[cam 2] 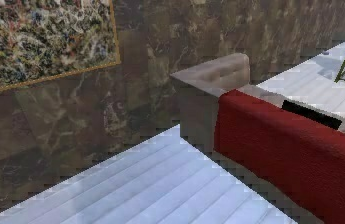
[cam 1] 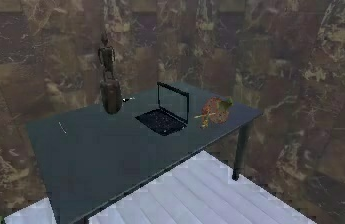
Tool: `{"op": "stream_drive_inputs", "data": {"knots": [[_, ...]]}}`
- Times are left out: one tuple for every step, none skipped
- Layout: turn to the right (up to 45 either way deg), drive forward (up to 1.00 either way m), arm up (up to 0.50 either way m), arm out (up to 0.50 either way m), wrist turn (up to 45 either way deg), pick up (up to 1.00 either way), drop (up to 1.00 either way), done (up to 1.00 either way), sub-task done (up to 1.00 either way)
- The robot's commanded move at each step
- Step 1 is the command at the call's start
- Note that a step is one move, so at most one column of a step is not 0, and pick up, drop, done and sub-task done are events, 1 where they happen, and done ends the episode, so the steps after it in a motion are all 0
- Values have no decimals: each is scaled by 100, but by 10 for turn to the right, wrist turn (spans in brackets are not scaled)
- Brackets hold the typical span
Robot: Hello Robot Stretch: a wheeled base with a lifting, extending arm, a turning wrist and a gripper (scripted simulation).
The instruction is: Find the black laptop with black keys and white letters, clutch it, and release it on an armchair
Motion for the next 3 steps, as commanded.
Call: {"op": "stream_drive_inputs", "data": {"knots": [[210, 0, 0, 0, 0, 0, 0, 0, 0], [0, 60, 0, 0, 0, 0, 0, 0, 0], [-450, 0, 0, 0, 0, 0, 0, 0, 0]]}}
